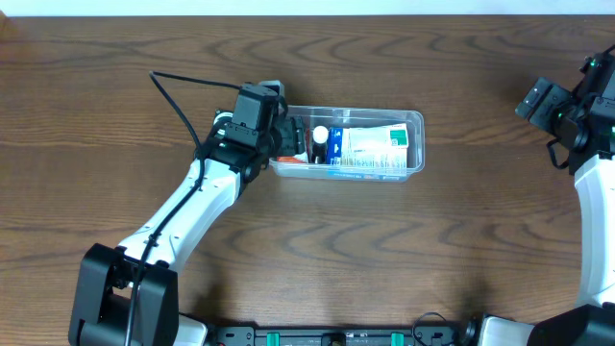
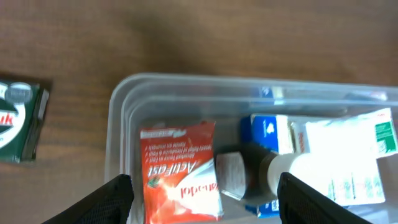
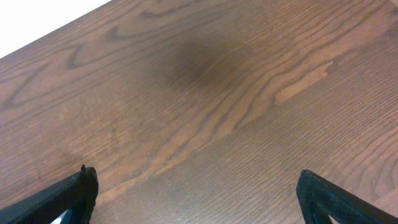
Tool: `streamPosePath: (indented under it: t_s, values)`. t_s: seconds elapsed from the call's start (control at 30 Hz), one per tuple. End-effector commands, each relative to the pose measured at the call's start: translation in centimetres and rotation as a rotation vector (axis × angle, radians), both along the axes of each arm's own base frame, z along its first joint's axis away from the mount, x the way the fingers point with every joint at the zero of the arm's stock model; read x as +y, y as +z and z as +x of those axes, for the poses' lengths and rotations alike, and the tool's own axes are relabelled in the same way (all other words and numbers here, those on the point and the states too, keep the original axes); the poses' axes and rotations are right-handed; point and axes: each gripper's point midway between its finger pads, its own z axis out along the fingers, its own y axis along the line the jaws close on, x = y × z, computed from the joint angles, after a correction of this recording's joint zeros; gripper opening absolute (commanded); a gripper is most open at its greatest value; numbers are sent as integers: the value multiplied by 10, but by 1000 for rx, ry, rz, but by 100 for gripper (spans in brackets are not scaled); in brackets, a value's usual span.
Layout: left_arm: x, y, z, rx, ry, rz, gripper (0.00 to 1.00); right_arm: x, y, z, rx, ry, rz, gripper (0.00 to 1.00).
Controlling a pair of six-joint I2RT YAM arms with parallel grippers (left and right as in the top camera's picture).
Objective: Pack container
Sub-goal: 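Open the left gripper to release the red box and lift away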
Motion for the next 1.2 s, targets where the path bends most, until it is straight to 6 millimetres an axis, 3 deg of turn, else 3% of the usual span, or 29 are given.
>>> streamPosePath:
  t_s: [0.0, 0.17, 0.37, 0.5, 0.67, 0.87, 1.07, 1.17]
  values:
    - [-3, 25, 9, -65, -1, -18, 75, -3, 2, -1, -7, -18, 5, 99]
    - [12, 64, 10, -165, -26, 13, 75, -3, 2, -1, -7, -18, 5, 99]
    - [73, 83, -9, -152, 10, 117, 76, -3, 2, -1, -7, -18, 5, 99]
    - [109, 89, -22, -157, -9, 218, 98, -3, 2, -1, -7, -18, 5, 99]
    - [116, 98, -31, -184, -80, 236, 98, -3, 2, -1, -7, -18, 5, 99]
    - [116, 91, -36, -149, -83, 235, 98, -3, 2, -1, -7, -18, 5, 99]
    - [118, 89, -34, -143, -75, 237, 98, -3, 2, -1, -7, -18, 5, 99]
    - [127, 97, -27, -142, 1, 195, 98, -3, 2, -1, -7, -18, 5, 99]
